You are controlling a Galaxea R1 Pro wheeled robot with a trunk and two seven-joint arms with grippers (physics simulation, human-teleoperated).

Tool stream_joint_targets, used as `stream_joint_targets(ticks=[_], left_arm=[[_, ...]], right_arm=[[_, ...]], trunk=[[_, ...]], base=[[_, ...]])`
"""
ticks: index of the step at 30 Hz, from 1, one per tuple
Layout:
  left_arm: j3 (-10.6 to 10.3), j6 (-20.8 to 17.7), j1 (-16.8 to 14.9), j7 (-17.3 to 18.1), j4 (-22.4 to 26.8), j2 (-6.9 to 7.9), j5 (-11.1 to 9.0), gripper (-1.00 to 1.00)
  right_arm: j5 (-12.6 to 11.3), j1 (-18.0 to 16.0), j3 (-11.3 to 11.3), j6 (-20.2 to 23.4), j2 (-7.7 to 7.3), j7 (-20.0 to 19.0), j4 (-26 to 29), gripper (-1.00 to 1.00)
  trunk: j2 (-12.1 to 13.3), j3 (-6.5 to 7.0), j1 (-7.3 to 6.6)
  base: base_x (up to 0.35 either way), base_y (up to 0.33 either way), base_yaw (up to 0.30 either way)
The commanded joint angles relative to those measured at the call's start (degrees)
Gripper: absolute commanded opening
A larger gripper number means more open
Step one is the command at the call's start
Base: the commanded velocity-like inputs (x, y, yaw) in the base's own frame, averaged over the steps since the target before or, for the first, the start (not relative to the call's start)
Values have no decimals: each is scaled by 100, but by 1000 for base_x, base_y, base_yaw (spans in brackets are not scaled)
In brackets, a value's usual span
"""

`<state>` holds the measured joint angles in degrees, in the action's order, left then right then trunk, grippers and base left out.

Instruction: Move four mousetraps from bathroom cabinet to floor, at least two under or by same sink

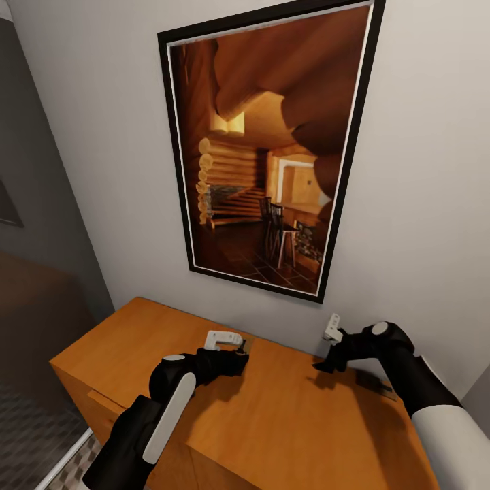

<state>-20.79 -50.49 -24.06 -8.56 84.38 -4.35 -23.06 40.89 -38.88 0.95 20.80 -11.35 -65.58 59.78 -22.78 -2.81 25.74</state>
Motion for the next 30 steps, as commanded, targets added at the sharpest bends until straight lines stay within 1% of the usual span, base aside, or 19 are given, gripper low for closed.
stream_joint_targets(ticks=[1,2,4,8,16,23,30], left_arm=[[-4,-22,-7,-58,6,1,-52,-100],[-4,-22,-7,-58,4,2,-51,-100],[-4,-22,-8,-62,2,3,-50,-100],[-4,-22,-8,-66,0,4,-50,-100],[-4,-20,-6,-67,-1,4,-45,-100],[-4,-13,-6,-74,-1,4,-38,-100],[-4,-6,-6,-76,-16,4,-33,-100]], right_arm=[[69,-5,10,97,-4,-22,18,100],[182,-6,10,155,-5,-25,30,100],[317,-6,7,205,-6,-25,41,100],[450,-6,-9,244,-18,-21,28,100],[590,-6,-67,257,-105,-2,-13,100],[655,-6,-72,263,-120,1,-18,100],[784,-3,-76,269,-122,-6,-21,100]], trunk=[[-14,-14,4],[-14,-14,4],[-14,-14,4],[-14,-14,4],[-14,-14,4],[-14,-14,4],[-14,-14,4]], base=[[0,0,0],[0,0,0],[0,0,0],[0,0,0],[0,0,0],[0,0,0],[0,0,0]])
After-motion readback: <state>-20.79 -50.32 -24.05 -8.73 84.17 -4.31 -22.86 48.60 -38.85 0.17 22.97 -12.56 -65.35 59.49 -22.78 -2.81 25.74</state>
